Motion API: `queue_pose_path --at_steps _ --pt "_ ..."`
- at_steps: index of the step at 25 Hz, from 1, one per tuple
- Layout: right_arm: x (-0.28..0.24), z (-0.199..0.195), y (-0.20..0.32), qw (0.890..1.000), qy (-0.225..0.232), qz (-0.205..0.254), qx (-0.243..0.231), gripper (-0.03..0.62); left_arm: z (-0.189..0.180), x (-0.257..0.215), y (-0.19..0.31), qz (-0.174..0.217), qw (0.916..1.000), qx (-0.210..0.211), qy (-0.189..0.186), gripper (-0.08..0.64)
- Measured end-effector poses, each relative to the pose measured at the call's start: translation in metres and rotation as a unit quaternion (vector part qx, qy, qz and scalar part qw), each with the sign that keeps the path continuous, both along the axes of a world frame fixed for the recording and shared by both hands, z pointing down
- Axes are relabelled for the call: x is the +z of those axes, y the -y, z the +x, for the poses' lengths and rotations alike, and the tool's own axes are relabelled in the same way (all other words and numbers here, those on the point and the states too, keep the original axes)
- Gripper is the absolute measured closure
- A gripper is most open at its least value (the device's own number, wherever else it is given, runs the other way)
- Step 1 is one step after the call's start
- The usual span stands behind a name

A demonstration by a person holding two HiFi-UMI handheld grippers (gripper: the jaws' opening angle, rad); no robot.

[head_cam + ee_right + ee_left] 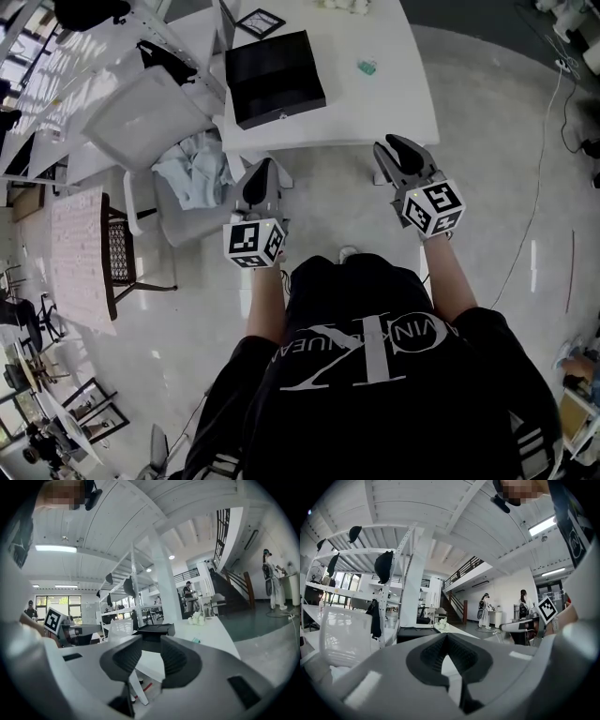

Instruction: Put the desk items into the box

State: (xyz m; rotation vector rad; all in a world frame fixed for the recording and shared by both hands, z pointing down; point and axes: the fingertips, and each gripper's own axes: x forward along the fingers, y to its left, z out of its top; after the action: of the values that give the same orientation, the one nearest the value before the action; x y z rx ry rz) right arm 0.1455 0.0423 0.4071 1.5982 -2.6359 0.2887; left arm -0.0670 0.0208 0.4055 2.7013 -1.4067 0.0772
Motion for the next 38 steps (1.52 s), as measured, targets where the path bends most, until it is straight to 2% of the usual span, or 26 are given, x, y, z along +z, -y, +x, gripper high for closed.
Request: queue_pose_path --at_steps 9,18,27,38 --pt "0.012 0.008 0.015 1.000 0.015 -0.016 0.012 0.506 0.019 0.001 0.020 -0.005 0.9996 0.028 0.010 0.565" --pt "0.021 0.030 0.042 0.998 0.009 -0.033 0.045 0.506 0.046 0.006 0.067 0.000 0.9980 0.062 0.012 0.565" --pt "0.025 0.043 0.086 0.997 0.010 -0.043 0.070 0.506 0.083 0.002 0.123 0.005 0.9939 0.110 0.007 0.565" --pt "0.029 0.050 0.129 0.994 0.008 -0.059 0.091 0.506 0.114 0.001 0.168 0.000 0.9875 0.158 0.000 0.565"
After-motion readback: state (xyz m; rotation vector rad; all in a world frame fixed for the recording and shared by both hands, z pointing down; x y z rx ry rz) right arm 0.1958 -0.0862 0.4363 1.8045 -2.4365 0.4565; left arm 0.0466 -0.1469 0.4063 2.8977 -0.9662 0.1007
